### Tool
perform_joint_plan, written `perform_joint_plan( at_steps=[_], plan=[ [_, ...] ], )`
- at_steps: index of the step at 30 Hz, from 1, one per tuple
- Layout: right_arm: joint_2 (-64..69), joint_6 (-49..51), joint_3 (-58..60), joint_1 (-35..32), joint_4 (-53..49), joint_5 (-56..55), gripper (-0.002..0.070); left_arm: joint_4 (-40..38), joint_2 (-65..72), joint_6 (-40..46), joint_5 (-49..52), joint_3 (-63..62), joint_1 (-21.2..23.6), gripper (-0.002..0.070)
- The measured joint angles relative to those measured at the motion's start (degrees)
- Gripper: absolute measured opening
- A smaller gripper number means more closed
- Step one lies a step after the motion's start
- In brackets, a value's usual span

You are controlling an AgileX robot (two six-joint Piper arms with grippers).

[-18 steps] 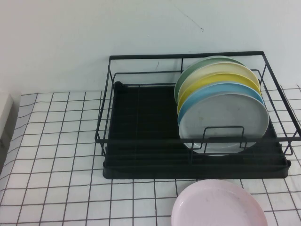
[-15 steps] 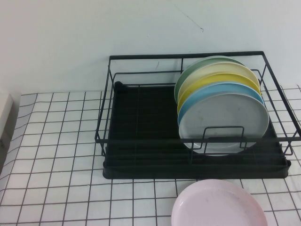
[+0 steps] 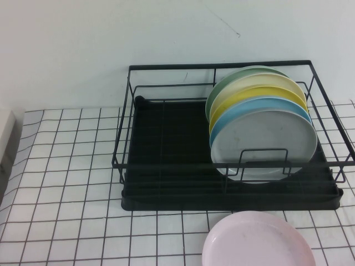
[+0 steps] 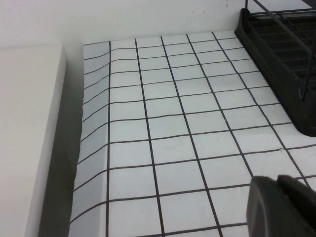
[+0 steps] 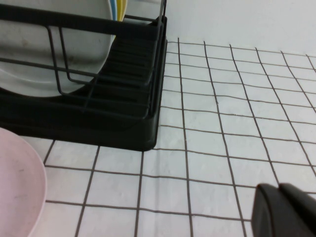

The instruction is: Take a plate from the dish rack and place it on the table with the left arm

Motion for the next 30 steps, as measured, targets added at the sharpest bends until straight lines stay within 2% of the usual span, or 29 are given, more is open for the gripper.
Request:
perform_joint_plan(
  at_steps=[26, 30],
  plan=[
    [0.0, 0.0, 0.0, 0.0, 0.0, 0.0, -0.0003, 0.0, 0.0, 0.0, 0.0, 0.0, 0.0, -0.0004],
    [0.0, 0.0, 0.0, 0.0, 0.0, 0.0, -0.0003, 0.0, 0.0, 0.0, -4.0, 0.3, 0.0, -0.0004]
  ],
)
